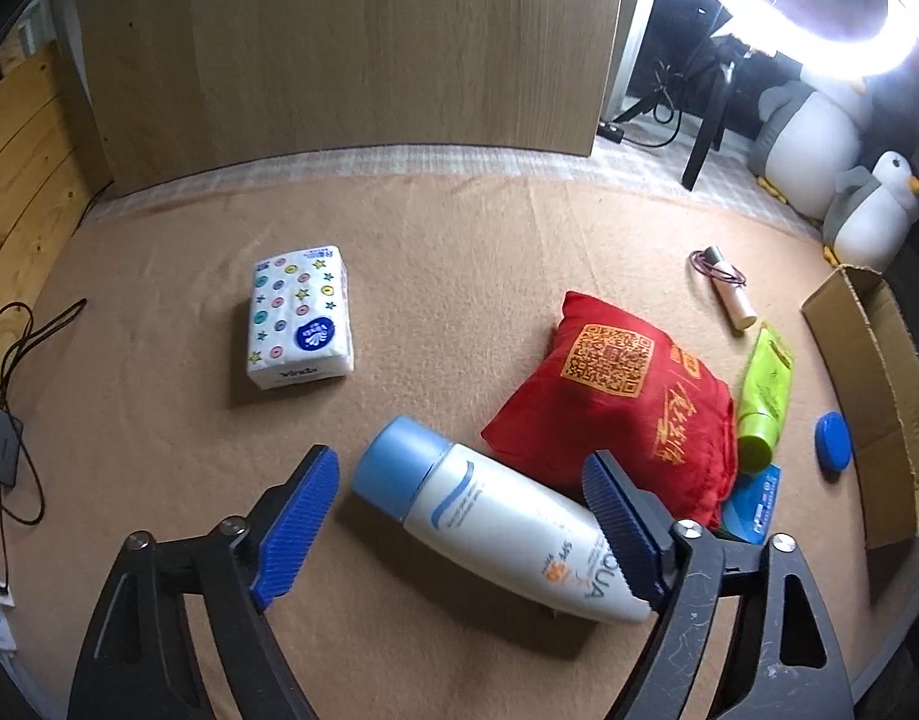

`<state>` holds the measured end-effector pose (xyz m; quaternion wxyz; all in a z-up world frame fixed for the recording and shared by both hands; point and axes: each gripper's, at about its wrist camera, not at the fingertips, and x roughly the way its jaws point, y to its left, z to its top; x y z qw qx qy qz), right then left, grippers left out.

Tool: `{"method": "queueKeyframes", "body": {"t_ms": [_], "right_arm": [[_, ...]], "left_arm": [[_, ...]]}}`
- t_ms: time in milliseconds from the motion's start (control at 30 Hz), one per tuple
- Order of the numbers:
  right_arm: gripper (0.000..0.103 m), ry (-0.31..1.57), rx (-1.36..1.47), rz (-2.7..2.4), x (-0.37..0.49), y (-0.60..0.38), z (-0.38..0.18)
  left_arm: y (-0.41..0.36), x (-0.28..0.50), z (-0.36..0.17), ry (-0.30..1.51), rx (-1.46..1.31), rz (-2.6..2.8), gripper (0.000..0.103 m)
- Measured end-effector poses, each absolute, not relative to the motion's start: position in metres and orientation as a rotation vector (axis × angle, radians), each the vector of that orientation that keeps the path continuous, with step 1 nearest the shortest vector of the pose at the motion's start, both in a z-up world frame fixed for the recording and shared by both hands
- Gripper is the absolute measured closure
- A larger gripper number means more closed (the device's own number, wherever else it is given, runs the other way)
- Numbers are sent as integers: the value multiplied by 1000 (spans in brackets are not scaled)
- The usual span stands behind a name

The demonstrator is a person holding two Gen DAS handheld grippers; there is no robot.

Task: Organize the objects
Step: 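Close the left gripper around the white sunscreen bottle and lift it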

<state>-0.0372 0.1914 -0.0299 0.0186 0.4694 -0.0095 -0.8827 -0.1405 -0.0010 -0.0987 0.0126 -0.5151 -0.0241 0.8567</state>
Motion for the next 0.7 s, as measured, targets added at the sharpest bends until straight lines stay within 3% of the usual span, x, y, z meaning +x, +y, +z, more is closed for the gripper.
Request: {"method": "queueKeyframes", "body": {"t_ms": [300, 533, 700], "right_arm": [[1, -38, 1469, -2746, -35, 196, -31], [1, -60, 1478, -2747, -34, 201, -33], [1, -61, 1486, -2730, -37, 197, -36]], "left_arm": [[8, -156, -120, 8, -1660, 2634, 31], [9, -155, -124, 70, -1640, 2639, 31], [20, -160, -128, 237, -1630, 2634, 31]]}}
